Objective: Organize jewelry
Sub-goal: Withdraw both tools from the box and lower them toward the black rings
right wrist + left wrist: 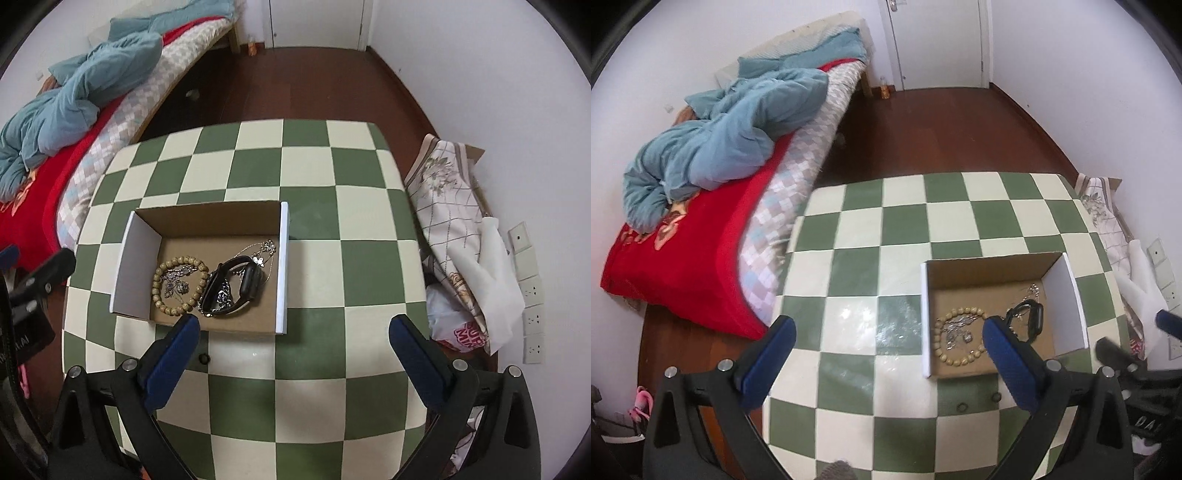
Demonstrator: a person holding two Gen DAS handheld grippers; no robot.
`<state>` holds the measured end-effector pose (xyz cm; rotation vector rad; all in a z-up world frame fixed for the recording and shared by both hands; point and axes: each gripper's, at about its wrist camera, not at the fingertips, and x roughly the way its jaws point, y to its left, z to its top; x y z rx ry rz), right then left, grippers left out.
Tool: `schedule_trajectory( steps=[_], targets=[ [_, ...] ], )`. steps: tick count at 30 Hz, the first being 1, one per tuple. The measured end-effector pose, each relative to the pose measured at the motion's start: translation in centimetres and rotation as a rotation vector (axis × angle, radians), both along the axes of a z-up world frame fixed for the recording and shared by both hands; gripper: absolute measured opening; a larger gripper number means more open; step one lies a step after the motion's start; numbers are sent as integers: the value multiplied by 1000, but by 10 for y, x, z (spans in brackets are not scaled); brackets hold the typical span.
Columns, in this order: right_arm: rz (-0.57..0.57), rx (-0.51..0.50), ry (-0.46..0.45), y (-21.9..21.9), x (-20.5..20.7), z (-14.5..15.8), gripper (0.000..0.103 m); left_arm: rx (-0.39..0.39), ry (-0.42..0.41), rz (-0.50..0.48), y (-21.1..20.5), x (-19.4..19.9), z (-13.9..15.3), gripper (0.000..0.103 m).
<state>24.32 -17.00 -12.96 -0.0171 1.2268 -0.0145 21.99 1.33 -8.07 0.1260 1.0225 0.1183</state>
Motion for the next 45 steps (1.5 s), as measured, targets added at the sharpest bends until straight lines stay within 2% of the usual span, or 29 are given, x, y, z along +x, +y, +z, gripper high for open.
schedule_trajectory(
  steps=[3,9,14,17,20,22,24,27,30,37,41,42,43,44,45],
  targets=[
    [-8,-14,-39,-1,-12,11,103,20,-37,12,3,-15,9,103],
    [-18,-26,-117,4,-41,34,103,-7,-89,28,9,-45,25,103],
    [-32,20,-156,7,-65,47,103,-7,-120,55,14,-71,32,103],
    [-25,57,-158,11,-79,45,103,7,-121,76,19,-88,26,103],
    [-20,85,-130,15,-92,26,102,66,-116,96,22,-97,8,103],
    [-16,100,-102,20,-96,4,93,79,-79,100,25,-97,-10,103],
    [-10,114,-65,26,-95,-22,78,93,-40,108,28,-95,-31,103],
    [0,158,-30,32,-89,-56,65,137,1,132,34,-90,-62,103],
    [10,200,0,41,-82,-87,54,142,46,160,41,-85,-87,103],
    [60,207,14,68,-65,-123,54,88,116,189,54,-75,-118,103],
    [97,151,3,80,-59,-130,46,55,139,182,56,-73,-125,103],
    [108,134,-4,84,-58,-130,35,47,141,178,55,-73,-126,103],
    [112,115,-10,86,-57,-130,28,41,141,175,55,-73,-126,103],
    [120,103,-15,87,-57,-130,13,33,142,171,54,-73,-127,103],
    [126,95,-19,87,-57,-130,12,24,148,167,53,-73,-127,103]
  ],
)
